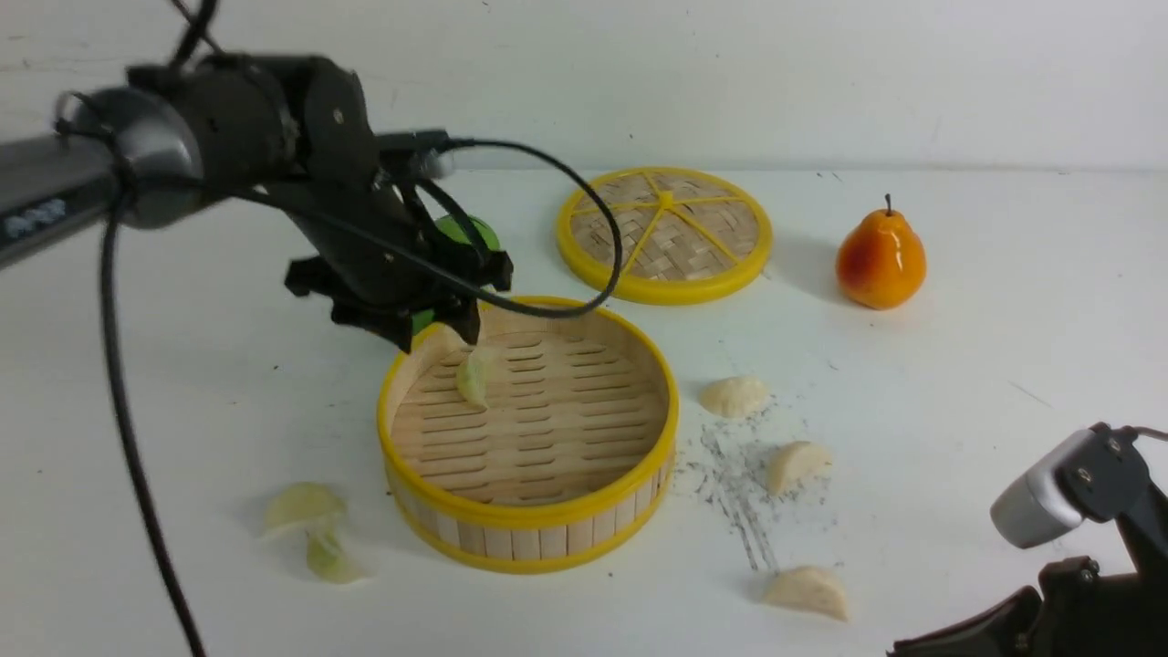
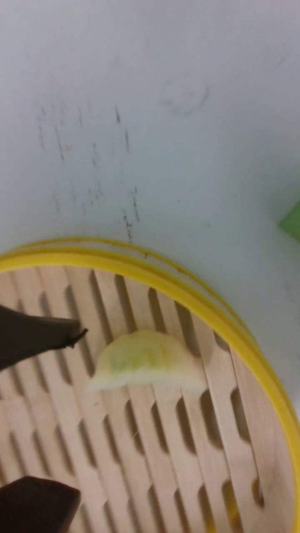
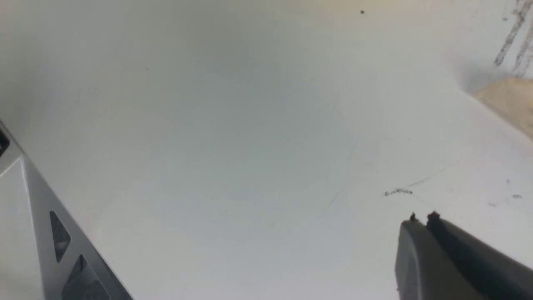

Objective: Put the dumplings into the steamer on the white table.
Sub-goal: 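Reach for and grasp a dumpling on the table with the left gripper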

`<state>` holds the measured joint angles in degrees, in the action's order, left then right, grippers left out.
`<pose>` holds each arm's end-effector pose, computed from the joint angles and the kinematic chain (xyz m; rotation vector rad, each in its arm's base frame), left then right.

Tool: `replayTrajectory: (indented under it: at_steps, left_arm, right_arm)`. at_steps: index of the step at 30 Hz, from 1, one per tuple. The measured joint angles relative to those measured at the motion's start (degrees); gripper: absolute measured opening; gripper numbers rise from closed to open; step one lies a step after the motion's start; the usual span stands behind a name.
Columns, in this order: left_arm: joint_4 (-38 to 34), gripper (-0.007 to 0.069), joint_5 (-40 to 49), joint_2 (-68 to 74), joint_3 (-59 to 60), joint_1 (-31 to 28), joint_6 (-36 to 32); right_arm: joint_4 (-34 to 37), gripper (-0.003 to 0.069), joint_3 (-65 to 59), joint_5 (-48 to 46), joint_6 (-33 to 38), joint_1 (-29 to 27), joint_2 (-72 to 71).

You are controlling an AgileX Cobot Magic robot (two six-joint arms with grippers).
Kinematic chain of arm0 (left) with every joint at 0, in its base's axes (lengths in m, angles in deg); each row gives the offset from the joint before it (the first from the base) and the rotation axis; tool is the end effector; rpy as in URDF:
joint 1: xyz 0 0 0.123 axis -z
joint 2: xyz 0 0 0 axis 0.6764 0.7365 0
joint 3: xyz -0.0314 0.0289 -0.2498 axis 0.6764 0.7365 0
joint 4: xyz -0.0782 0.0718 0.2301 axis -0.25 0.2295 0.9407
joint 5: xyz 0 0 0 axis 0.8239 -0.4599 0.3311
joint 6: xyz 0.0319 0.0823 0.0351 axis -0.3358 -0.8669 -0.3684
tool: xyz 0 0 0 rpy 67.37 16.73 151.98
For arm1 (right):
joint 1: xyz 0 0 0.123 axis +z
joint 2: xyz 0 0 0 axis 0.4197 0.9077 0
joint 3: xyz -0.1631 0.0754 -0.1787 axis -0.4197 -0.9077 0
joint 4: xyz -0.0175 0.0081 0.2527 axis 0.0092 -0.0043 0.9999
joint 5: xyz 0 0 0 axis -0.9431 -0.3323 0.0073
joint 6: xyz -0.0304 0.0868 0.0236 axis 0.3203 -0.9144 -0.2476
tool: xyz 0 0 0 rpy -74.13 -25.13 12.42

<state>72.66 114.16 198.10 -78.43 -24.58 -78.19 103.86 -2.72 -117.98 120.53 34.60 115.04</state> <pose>0.3938 -0.1342 0.2423 0.1629 2.6587 -0.2582 0.1810 0.0859 0.1977 -0.5949 2.3596 0.7724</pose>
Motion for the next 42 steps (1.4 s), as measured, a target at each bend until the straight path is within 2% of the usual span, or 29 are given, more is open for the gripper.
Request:
replayTrajectory:
  at_steps: [2,4,7,11,17,21,28,33,37,38,42]
  left_arm:
    - [4.72,0.0416,7.13,-6.20,0.36,-0.62,-2.30]
    - [6.24,0.0394,11.33,-9.56,2.70,-2.17,-3.32]
    - [6.24,0.0365,12.81,-11.96,8.29,-5.12,-5.27]
    - [3.27,0.0329,3.95,-11.34,21.00,-9.73,-13.82]
    - [1.55,0.0323,-7.51,-7.68,24.67,-10.02,-24.13]
    - [1.50,0.0322,-8.71,-3.43,24.67,-10.02,-30.53]
    - [-3.21,0.0308,-8.42,-0.59,24.49,-10.09,-37.87]
    - [-3.46,0.0284,-8.30,-0.48,24.49,-10.09,-37.30]
    - [-2.91,0.0284,-8.01,-0.48,24.45,-10.09,-32.26]
    - [-2.03,0.0284,-7.47,-0.48,24.13,-10.09,-26.89]
    - [-0.05,0.0265,-6.53,-0.49,23.54,-10.09,-17.98]
  right_arm:
    - [0.00,0.0022,0.00,0.00,0.00,0.00,0.00]
    - [0.00,0.0022,0.00,0.00,0.00,0.00,0.00]
    - [0.00,0.0022,0.00,0.00,0.00,0.00,0.00]
    - [0.00,0.0022,0.00,-0.18,0.00,0.00,0.00]
    - [0.41,0.0031,0.00,-0.24,0.00,0.00,0.00]
    - [1.07,0.0036,0.00,-0.78,0.00,0.00,0.00]
    - [1.33,0.0042,0.00,-0.83,0.00,0.00,0.00]
    - [1.43,0.0042,0.00,-0.83,0.00,0.00,0.00]
    - [1.43,0.0043,0.00,-0.83,0.00,0.00,0.00]
    - [1.43,0.0044,0.00,-0.78,0.00,0.00,0.00]
    - [1.48,0.0050,0.00,-0.78,0.00,0.00,0.00]
